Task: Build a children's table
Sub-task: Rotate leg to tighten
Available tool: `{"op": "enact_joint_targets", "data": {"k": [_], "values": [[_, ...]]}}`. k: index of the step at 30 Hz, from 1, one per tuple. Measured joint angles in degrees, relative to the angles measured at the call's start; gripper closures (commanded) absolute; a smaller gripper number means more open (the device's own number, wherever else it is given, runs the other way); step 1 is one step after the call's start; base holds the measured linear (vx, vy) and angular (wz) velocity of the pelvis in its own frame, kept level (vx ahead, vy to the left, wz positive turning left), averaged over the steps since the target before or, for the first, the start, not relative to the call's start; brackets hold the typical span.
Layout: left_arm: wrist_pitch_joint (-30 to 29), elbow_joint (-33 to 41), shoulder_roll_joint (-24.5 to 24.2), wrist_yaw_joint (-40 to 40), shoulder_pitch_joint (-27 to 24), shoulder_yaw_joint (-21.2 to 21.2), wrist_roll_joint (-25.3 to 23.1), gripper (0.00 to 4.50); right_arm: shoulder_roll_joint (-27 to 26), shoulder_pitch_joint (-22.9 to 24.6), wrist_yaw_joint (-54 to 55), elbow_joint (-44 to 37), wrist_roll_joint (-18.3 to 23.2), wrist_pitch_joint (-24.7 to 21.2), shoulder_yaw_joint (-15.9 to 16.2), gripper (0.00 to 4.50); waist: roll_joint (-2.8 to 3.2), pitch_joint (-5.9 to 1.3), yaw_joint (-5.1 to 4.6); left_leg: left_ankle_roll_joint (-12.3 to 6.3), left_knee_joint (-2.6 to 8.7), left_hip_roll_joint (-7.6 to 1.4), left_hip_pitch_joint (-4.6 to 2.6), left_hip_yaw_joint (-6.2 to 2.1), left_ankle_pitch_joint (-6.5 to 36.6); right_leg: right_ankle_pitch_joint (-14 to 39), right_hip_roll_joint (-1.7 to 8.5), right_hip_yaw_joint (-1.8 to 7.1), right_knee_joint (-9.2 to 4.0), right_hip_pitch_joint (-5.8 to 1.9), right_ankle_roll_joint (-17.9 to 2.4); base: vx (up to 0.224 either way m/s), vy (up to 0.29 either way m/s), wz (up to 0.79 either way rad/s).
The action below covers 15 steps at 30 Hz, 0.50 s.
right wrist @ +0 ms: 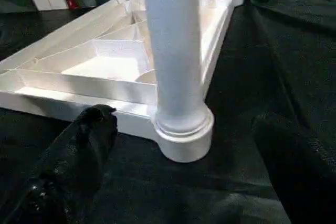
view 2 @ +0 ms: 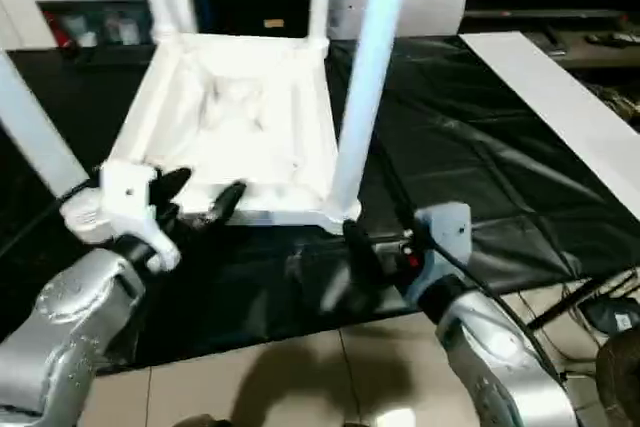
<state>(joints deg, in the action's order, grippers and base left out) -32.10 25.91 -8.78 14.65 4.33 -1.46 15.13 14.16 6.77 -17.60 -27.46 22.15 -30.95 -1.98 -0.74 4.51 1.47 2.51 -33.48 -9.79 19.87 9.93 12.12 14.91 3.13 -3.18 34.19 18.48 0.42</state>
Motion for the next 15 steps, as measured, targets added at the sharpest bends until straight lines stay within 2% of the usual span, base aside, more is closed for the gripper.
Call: {"op": "enact_joint_targets", "data": {"k": [4, 6, 7, 9, 10, 11, 13, 14, 15], "values": [[0.06, -0.27, 0.21, 0.05, -0.04, -0.07, -0.07, 0.10, 0.16, 0.57, -0.51, -0.67, 0.23, 1.29, -0.71, 0.00, 0.09, -0.08, -0.36, -0.39, -0.02, 0.00, 0.00, -0.01, 0.56, 0.20, -0.06, -0.04, -0.37, -0.39, -0.14, 0.032, 0.003, 0.02], [0.07, -0.27, 0.07, 0.10, -0.70, -0.01, -0.04, 0.10, 0.33, 0.72, -1.15, -0.46, 0.20, 2.55, -0.72, 0.00, 0.23, -0.21, -0.34, -0.86, -0.38, 0.00, 0.29, -0.02, 0.85, 0.49, -0.03, -0.04, -0.17, -0.36, -0.19, 0.067, 0.007, 0.02], [0.07, -0.27, 0.05, 0.10, -0.93, -0.01, -0.04, 0.10, 0.49, 0.72, -1.36, -0.44, 0.19, 2.77, -0.72, 0.00, 0.26, -0.27, -0.33, -0.93, -0.68, 0.00, 0.37, -0.06, 0.91, 0.52, 0.00, -0.03, 0.08, -0.19, -0.22, 0.077, 0.010, 0.02], [1.19, -0.27, 0.23, 0.27, -1.91, 0.16, 0.44, 0.10, 0.64, 0.67, -2.01, 0.07, 0.22, 3.46, -0.74, 0.00, 0.07, -0.49, -0.32, -0.85, -1.27, 0.15, 1.25, -0.22, 0.90, 0.63, 0.02, 0.42, 0.99, 0.80, -0.13, 0.068, 0.008, 0.03], [2.13, -0.32, 0.45, 0.52, -2.77, 0.09, 0.57, 0.10, 0.72, 0.76, -2.42, 0.76, 0.22, 3.88, -0.92, 0.00, 0.03, -0.55, -0.44, -0.93, -1.58, 0.71, 2.39, -1.77, 0.88, 0.66, 0.20, -0.42, 1.06, 0.84, 0.06, 0.005, -0.009, 0.23], [3.70, -0.32, 0.56, 1.12, -4.47, -0.03, 0.90, 0.10, 0.87, 1.01, -2.93, 1.44, 0.25, 4.33, -1.25, 0.00, 0.37, -0.66, -1.05, -1.30, -2.28, 1.14, 3.43, -3.89, 1.05, 0.64, 0.34, -2.07, 0.85, 0.60, 0.14, 0.005, -0.009, 0.23], [4.67, -0.49, 0.72, 1.41, -7.13, 0.03, 0.96, 0.10, 1.13, 1.58, -3.86, 1.86, 0.50, 5.08, -1.89, 0.00, 0.59, -0.66, -1.17, -1.48, -3.11, 1.58, 4.32, -6.22, 0.90, 0.85, 0.60, -3.97, 0.84, 0.11, 0.21, -0.018, -0.010, 0.59], [5.12, -0.70, 0.87, 1.41, -8.64, -0.02, 0.95, 0.10, 1.19, 1.42, -4.64, 2.30, 0.75, 5.94, -2.07, 0.00, 0.31, -0.66, -1.07, -1.47, -3.31, 1.60, 4.18, -6.48, 0.83, 1.36, 0.46, -3.27, 1.24, 0.38, -0.26, -0.029, -0.005, 0.64], [5.37, -0.70, 0.81, 1.41, -9.63, 0.20, 0.94, 0.10, 1.18, 0.99, -5.31, 2.89, 0.87, 6.80, -2.10, 0.00, 0.26, -0.69, -0.46, -1.42, -3.49, 1.61, 3.88, -6.29, 0.80, 1.60, 0.40, -2.62, 1.79, 0.15, -0.40, -0.082, -0.001, 0.28]]}}
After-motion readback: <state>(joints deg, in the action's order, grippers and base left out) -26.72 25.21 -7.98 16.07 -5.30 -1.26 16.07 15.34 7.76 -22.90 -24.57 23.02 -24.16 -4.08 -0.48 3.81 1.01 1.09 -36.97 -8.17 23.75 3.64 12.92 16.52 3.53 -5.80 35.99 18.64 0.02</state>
